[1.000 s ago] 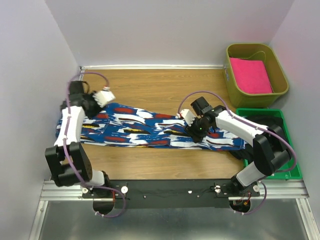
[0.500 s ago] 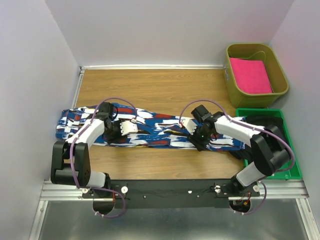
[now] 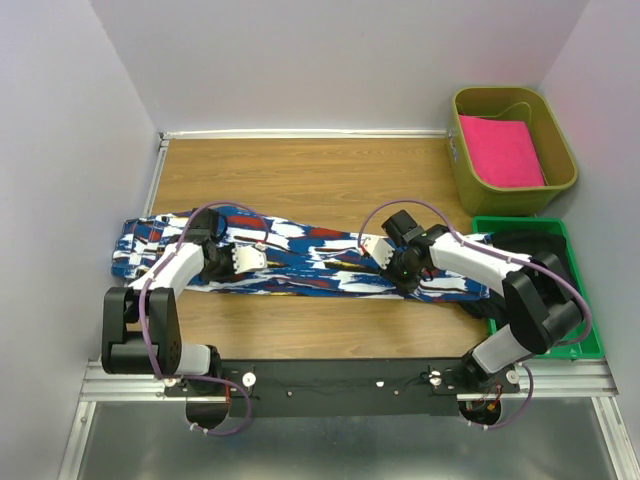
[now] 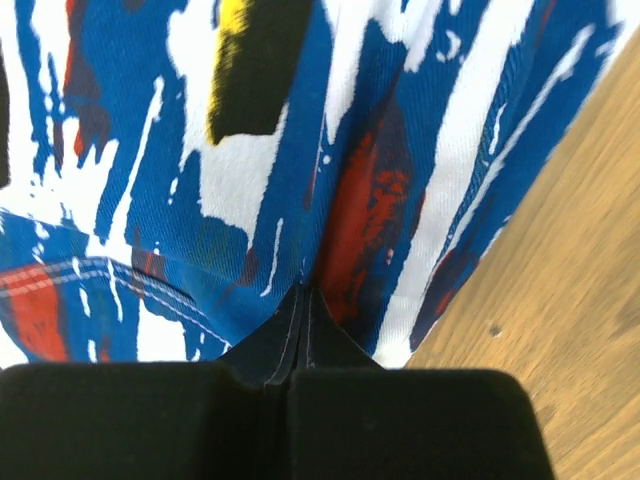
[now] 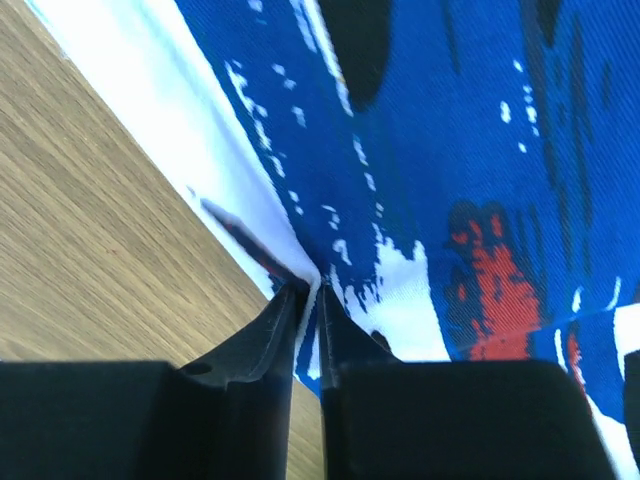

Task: Fold and stack the mixed laundry pile
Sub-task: Fold the trousers at the center of the board.

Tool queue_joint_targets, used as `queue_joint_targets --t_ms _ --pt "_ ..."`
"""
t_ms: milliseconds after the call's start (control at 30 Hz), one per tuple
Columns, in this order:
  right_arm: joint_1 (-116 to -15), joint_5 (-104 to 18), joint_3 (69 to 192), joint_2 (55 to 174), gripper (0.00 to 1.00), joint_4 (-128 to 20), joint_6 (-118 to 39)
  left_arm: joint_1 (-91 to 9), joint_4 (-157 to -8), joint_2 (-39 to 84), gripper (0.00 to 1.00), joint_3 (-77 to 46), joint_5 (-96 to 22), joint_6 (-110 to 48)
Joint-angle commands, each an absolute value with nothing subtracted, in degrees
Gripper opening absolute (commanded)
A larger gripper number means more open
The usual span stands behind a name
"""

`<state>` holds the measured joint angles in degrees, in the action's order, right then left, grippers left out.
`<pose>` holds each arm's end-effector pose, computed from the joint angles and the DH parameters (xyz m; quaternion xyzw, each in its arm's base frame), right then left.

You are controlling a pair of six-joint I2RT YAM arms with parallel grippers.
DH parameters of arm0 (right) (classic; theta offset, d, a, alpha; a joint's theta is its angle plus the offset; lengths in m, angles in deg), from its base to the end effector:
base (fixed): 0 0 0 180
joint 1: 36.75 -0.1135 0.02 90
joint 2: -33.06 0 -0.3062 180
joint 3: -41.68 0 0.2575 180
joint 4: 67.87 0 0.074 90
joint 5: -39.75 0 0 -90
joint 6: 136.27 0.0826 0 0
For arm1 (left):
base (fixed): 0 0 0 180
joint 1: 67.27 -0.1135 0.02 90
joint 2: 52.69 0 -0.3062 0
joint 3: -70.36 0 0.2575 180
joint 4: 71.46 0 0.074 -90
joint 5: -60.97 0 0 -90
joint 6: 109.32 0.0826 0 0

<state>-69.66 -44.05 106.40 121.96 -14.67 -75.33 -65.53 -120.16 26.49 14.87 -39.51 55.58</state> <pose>0.2329 0.1613 0.1618 -0.5160 0.8478 0.0574 0.1079 0.2447 -0.0225 0.1628 0.6212 0.7634 0.0184 0.1762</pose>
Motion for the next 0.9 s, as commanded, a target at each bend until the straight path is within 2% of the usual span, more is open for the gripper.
queue_joint_targets --t_ms 0,33,67,100,167,267,300,367,400,433,533,667,767,867 --pt "-70.06 -44.72 106.66 122.7 0.28 -15.02 -75.71 -71.22 -120.27 27.45 0.0 16.81 -31.05 60.31" --pt "-70.24 -44.19 106.92 123.31 0.33 -15.2 -75.45 -72.18 -119.49 28.16 0.0 16.98 -30.53 60.49" --pt "-70.32 -43.23 107.36 124.54 0.46 -15.37 -74.75 -73.93 -118.87 28.95 0.0 16.9 -29.56 60.58" --pt "-70.5 -42.61 107.97 125.07 0.5 -15.72 -74.31 -75.25 -118.25 30.96 0.0 16.9 -29.47 60.84" --pt "-70.5 -40.86 110.52 125.78 0.58 -15.38 -72.91 -77.8 -116.93 33.34 0.0 15.85 -27.12 60.84" --pt "-70.41 -40.58 113.59 125.26 0.59 -13.8 -71.59 -82.29 -118.59 36.78 0.03 12.6 -27.17 60.58" --pt "-70.24 -40.75 114.04 123.69 0.59 -13.44 -71.32 -82.38 -120.17 35.39 0.13 11.28 -28.66 60.49" --pt "-69.98 -40.93 115.09 121.92 0.64 -12.83 -70.27 -81.16 -128.15 32.84 0.25 4.79 -35.06 59.62" --pt "-69.37 -40.85 115.45 121.13 0.64 -12.13 -69.83 -79.94 -130.44 30.74 0.35 2.24 -41.79 58.3" --pt "-69.01 -40.67 115.8 119.73 0.66 -11.77 -69.48 -75.92 -132.9 30.02 0.39 -2.22 -44.38 56.64" --pt "-66.9 -40.93 116.59 118.31 0.66 -10.81 -68.77 -68.26 -127.96 28.61 0.41 -6.21 -48.53 46.28" --pt "-61.2 -39.54 118.26 117.87 0.65 -8.97 -68.33 -57.1 -117.56 31.32 0.4 -5.08 -47.23 35.72" --pt "-56.01 -39.0 120.37 118.31 0.63 -6.24 -69.38 -55.23 -112.9 35.02 0.38 -2.98 -45.29 32.19" --pt "-52.67 -40.66 121.34 118.48 0.63 -5.53 -70.52 -55.22 -111.13 37.39 0.29 0.54 -41.78 33.24"
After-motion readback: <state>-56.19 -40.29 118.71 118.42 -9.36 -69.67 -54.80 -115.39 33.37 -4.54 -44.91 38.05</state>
